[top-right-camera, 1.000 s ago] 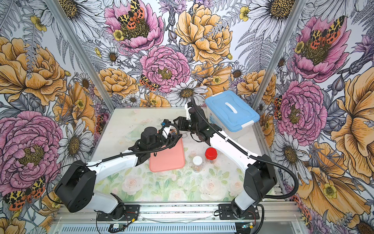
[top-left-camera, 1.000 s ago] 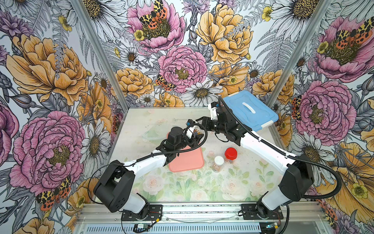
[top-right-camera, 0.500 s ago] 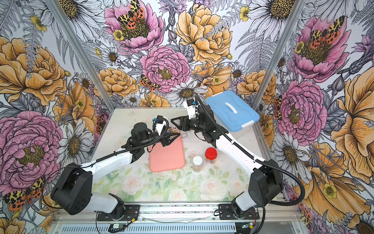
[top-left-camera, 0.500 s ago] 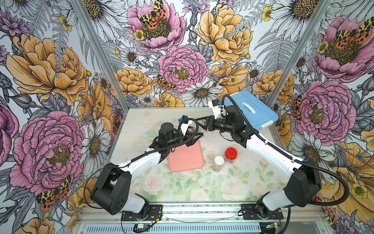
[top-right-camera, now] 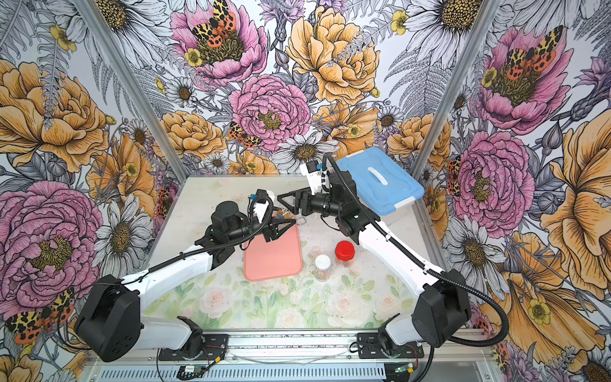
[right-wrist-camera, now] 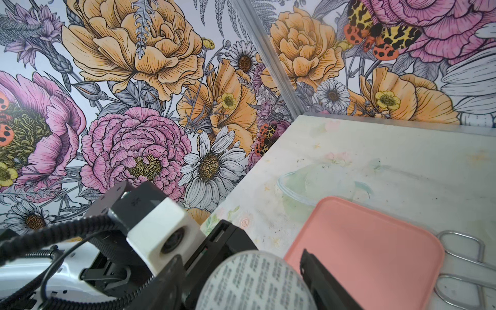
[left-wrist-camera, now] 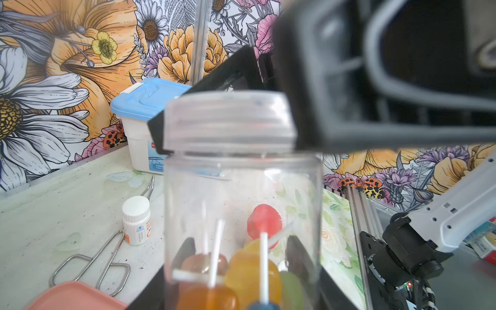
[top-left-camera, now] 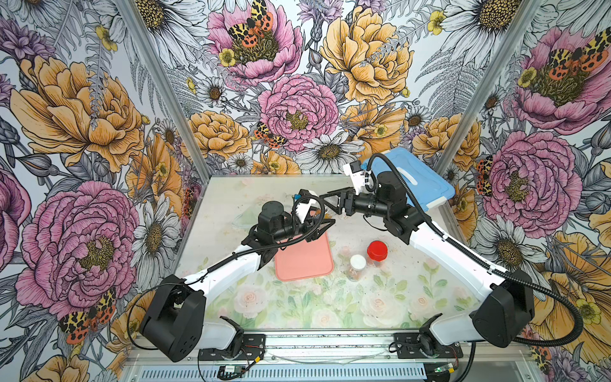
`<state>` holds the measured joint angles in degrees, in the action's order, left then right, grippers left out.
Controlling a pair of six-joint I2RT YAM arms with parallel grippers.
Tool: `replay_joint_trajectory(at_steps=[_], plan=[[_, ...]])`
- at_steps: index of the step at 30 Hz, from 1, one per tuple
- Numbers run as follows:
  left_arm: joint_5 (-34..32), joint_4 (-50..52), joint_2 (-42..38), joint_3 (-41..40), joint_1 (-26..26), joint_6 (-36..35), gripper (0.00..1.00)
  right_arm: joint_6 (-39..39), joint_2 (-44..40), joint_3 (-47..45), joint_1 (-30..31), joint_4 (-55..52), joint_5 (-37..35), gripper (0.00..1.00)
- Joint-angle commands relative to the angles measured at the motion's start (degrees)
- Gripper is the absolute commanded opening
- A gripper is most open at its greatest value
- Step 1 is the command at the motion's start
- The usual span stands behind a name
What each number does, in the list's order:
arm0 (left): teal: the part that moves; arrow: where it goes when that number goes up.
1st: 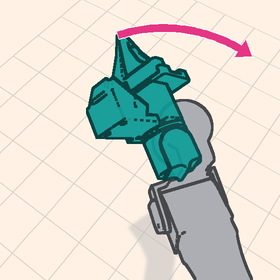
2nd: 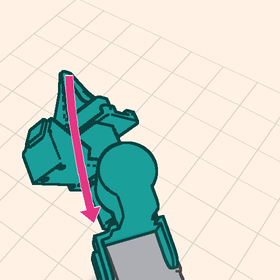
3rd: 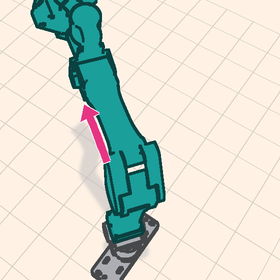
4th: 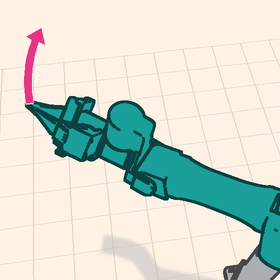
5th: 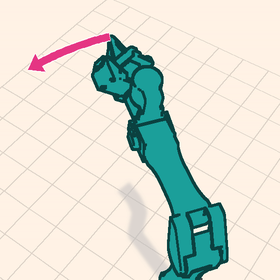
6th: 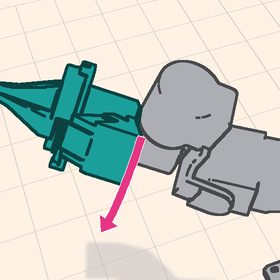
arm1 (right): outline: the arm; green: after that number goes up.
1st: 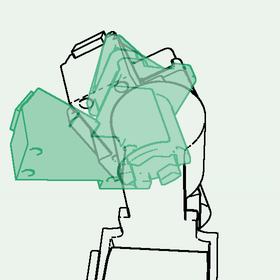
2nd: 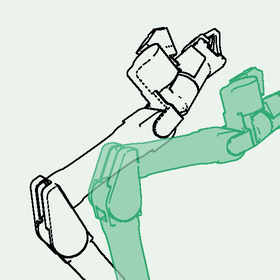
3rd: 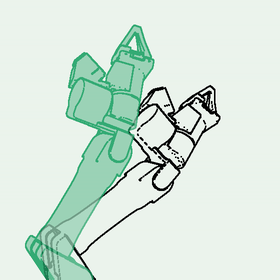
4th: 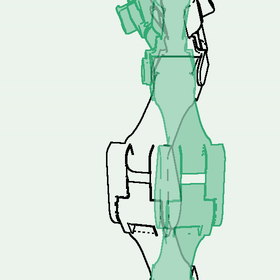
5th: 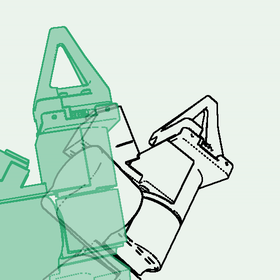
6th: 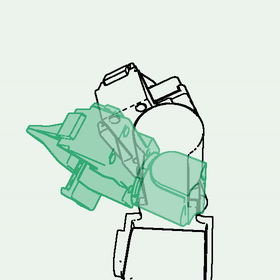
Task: Pour the candies out of the jar
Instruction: Unscrew the lid from the jar.
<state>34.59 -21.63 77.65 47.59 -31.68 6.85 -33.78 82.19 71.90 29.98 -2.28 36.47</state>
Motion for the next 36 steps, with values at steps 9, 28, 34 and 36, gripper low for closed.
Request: replay_joint_trajectory(at_steps=[9, 28, 34, 36], plan=[[-15.82, 2.20, -1.88, 0.13, -1.77, -3.68, 0.00, -3.55, -3.21, -0.58, -1.91, -1.70, -12.71, 0.72], [-23.15, 5.37, -1.79, 1.15, -5.06, -7.85, 0.00, -3.57, 2.53, 0.84, 4.98, -3.43, -22.11, 0.65], [-23.15, 5.85, -1.39, 1.32, -5.37, -8.05, 0.00, -4.09, 2.95, 1.01, 5.09, -3.43, -22.67, 0.54], [-22.86, 5.85, -1.29, 1.41, -5.33, -7.97, 0.00, -4.19, 3.15, 1.13, 5.09, -3.43, -22.43, 0.48]])
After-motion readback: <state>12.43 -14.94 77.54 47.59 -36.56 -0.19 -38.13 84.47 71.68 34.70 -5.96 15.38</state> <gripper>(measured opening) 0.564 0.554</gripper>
